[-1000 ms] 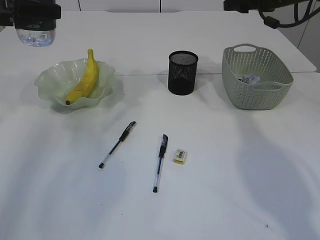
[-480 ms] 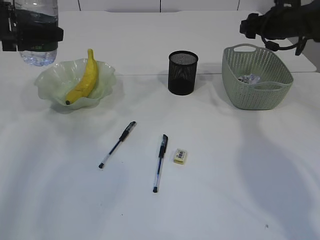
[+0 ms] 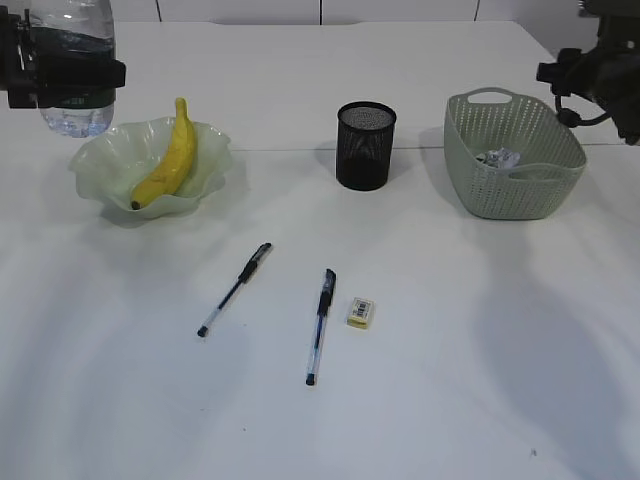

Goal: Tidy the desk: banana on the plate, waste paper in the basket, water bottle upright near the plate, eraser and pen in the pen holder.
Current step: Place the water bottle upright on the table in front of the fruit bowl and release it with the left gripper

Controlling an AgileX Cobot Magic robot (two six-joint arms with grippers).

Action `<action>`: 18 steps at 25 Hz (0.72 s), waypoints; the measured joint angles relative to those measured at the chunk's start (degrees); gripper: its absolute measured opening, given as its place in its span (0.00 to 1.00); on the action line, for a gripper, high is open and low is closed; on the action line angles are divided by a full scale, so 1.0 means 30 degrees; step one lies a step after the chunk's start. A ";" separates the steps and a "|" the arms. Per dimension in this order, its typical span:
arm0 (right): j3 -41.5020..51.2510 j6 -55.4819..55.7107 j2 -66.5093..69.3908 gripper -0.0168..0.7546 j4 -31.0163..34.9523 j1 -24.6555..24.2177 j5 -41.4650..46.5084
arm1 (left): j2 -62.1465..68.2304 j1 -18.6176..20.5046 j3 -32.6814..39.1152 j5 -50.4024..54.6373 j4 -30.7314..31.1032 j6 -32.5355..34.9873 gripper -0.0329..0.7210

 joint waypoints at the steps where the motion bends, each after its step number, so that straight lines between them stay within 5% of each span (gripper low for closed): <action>1: 0.0391 0.0000 -0.0125 0.71 0.0308 0.0000 -0.0817 | 0.0000 0.0000 0.0000 0.0000 0.0000 0.0000 0.55; 8: 0.3121 -0.0043 -0.1637 0.71 0.3048 0.0000 -0.7465 | 0.0000 0.0000 0.0000 0.0000 0.0000 0.0031 0.55; 18: 0.4853 -0.0043 -0.3019 0.71 0.6664 0.0000 -1.1131 | 0.0000 0.0026 0.2476 -0.0159 -0.1301 0.2158 0.55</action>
